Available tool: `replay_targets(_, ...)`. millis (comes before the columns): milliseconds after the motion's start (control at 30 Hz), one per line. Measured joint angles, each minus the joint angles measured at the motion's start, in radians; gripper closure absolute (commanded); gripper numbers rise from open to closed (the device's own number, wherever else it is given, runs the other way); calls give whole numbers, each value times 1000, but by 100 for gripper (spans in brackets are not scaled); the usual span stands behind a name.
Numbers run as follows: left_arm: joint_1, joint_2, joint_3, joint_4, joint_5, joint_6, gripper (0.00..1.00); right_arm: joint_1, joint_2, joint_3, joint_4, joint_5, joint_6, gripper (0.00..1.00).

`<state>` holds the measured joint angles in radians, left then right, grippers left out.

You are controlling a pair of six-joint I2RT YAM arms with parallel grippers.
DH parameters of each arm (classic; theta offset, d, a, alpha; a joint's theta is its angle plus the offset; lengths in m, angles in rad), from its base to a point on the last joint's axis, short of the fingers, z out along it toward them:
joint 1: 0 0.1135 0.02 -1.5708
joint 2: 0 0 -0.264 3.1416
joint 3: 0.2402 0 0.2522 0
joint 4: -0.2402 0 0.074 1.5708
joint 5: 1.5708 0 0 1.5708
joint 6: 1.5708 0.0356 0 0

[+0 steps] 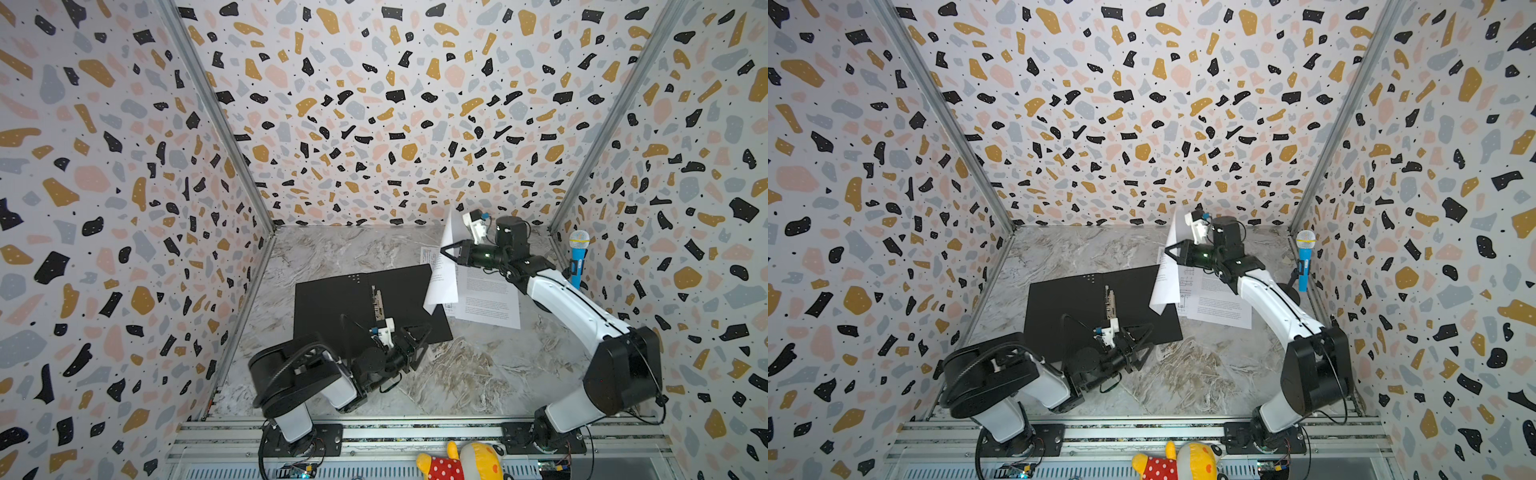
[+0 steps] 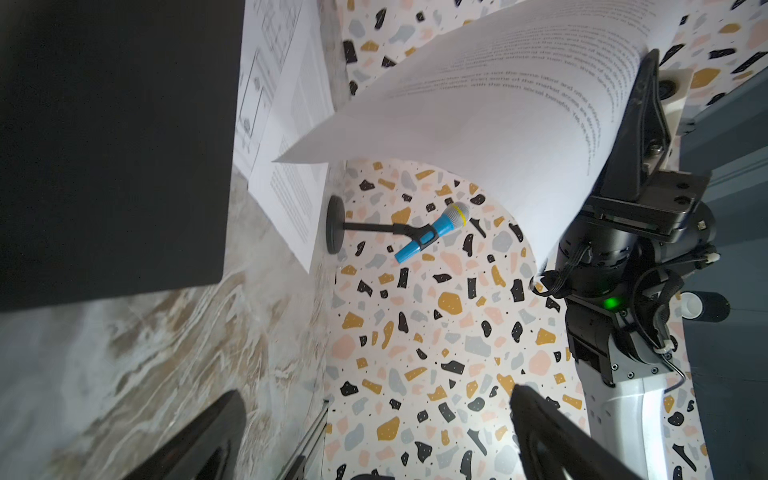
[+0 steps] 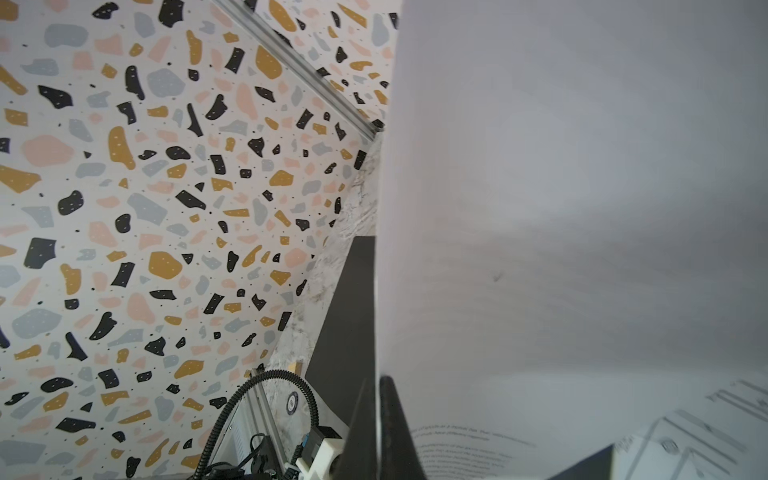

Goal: Put the files into the folder
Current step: 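Carry the sheet over the folder with the right gripper while the left gripper withdraws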

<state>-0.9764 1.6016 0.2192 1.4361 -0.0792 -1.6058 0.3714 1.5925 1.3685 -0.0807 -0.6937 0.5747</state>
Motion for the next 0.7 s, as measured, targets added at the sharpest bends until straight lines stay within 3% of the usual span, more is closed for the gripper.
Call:
replay_targets(167, 94, -333, -7, -352, -32, 132, 1, 4, 72, 129, -33, -23, -26, 100)
replay_targets(333, 262, -608, 4, -648, -43, 247, 0, -53, 47, -45, 50, -48, -26, 100)
replay_targets(500, 463, -639, -14, -780, 29, 306, 1, -87, 98, -261, 101, -69, -45, 100)
replay_targets(700, 554, -604, -26, -862, 101, 373, 1, -85, 219, -336, 99, -77, -111, 100)
